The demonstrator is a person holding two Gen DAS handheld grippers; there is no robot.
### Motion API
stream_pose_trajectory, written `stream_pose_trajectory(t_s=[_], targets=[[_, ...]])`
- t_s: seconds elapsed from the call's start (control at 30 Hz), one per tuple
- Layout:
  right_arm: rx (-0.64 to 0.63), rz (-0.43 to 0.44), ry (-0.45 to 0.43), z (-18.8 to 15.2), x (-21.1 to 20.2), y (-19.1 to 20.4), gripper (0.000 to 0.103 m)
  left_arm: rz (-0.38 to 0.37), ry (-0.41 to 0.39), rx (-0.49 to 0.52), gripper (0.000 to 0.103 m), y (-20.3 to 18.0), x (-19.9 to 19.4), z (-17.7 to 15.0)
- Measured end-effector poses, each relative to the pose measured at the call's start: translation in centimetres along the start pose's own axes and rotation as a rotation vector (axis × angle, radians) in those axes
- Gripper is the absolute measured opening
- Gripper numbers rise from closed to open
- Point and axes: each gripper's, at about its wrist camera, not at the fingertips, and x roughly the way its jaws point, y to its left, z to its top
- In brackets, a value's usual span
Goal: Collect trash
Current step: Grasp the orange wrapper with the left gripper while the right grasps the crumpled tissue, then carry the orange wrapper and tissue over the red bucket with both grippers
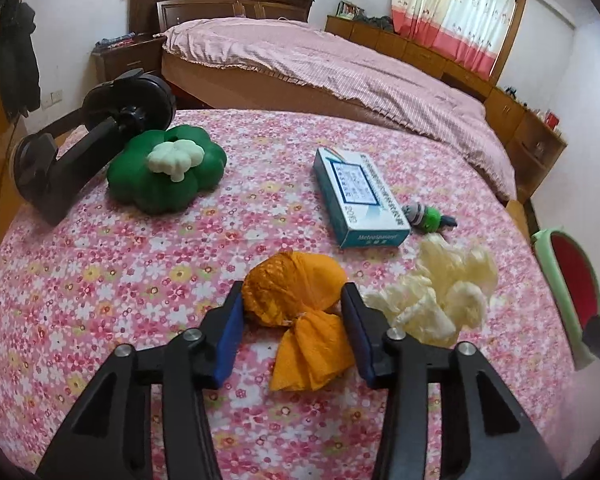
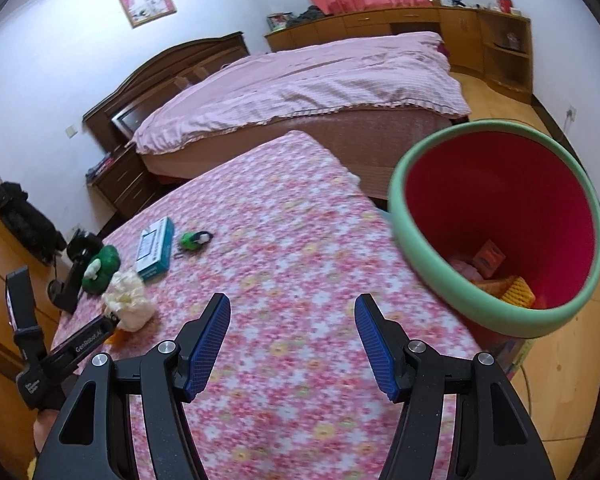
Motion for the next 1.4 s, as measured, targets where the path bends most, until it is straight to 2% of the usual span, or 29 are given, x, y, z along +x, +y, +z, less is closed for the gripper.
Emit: stream_pose_trajectory(t_s=[0.17,0.3,0.47,0.73,0.77,0.8,0.83,0.9,1.0,1.17,1.3,1.4], targets=[[-0.063,0.020,0.013,0.2,1.1,2.7,0.066,0.021,-0.051,-0.043,0.043,1.5,-1.3,0.3],[-0.099,0.051,0.029,0.3,2.2,4.9,0.066,0.079,-0.083,-0.079,0.043,3.1,-2.0,0.7],[-0.148,0.100,0.067,-0.2,4.5,7.7,0.066,0.081,-0.089,-0.132,0.043,4.5,-2.4,0.8],[-0.228,0.150,0.147,-1.6,8.6,11.5,0.066,0.087,-0.108,-0.141,0.043,5.0,-2.8,0.8],[-0.228,0.156,0.154,-1.8,8.9,11.7,0.061,0.087,-0.107,-0.139,0.043,5.0,-2.8,0.8],[-0.219,0.160,0.164,-2.0,9.2,11.9,0.042,0.087,-0.105,-0.138,0.043,5.1,-2.8,0.8],[-0.214,0.170,0.170,-2.1,9.3,11.9,0.035,0.087,-0.104,-0.137,0.043,5.1,-2.8,0.8],[-0.204,0.178,0.156,-2.2,9.1,11.9,0.029,0.085,-0.100,-0.136,0.043,5.0,-2.7,0.8],[-0.178,0.207,0.153,-2.1,8.5,11.4,0.026,0.080,-0.098,-0.139,0.043,4.9,-2.5,0.9],[-0.145,0.218,0.071,-1.7,5.8,10.3,0.024,0.067,-0.114,-0.135,0.043,4.6,-2.7,0.9],[-0.142,0.200,0.019,-1.3,3.7,9.2,0.024,0.047,-0.147,-0.107,0.043,3.7,-3.4,0.7],[-0.126,0.172,-0.012,-1.2,2.1,7.8,0.024,0.064,-0.149,-0.066,0.043,2.6,-3.4,0.5]])
